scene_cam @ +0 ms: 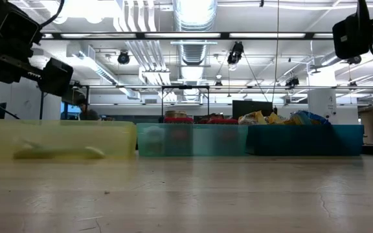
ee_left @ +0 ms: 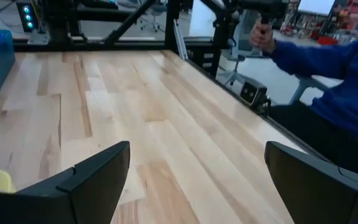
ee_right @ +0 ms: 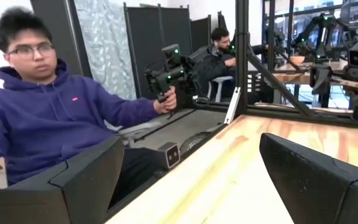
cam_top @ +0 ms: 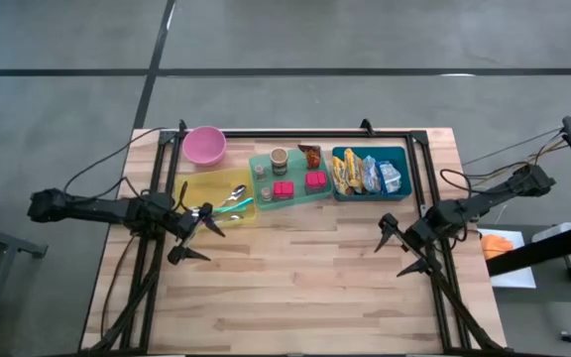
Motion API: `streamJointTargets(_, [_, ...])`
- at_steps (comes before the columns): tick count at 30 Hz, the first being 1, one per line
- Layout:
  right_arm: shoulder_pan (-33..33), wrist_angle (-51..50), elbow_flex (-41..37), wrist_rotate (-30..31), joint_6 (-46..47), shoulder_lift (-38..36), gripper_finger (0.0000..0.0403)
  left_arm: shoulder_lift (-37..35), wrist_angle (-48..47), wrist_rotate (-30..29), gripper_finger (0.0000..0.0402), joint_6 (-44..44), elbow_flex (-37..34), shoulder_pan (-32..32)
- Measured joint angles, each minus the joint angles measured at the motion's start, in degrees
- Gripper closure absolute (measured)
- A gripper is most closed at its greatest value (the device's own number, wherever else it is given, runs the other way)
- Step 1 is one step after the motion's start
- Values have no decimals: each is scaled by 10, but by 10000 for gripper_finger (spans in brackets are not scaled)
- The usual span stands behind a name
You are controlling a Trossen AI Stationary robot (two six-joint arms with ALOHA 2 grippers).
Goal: Pick & Place Food Item
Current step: Return to Home Position
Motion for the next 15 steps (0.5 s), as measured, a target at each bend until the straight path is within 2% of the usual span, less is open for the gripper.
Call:
streamJointTargets(6, [0, -14, -4, -2, -9, -4, 31, 0, 16, 26, 21, -3, -15, -2])
streamJointTargets(15, [0, -29, -5, -4, -46, -2, 31, -2, 47, 29, 21, 27, -16, -24])
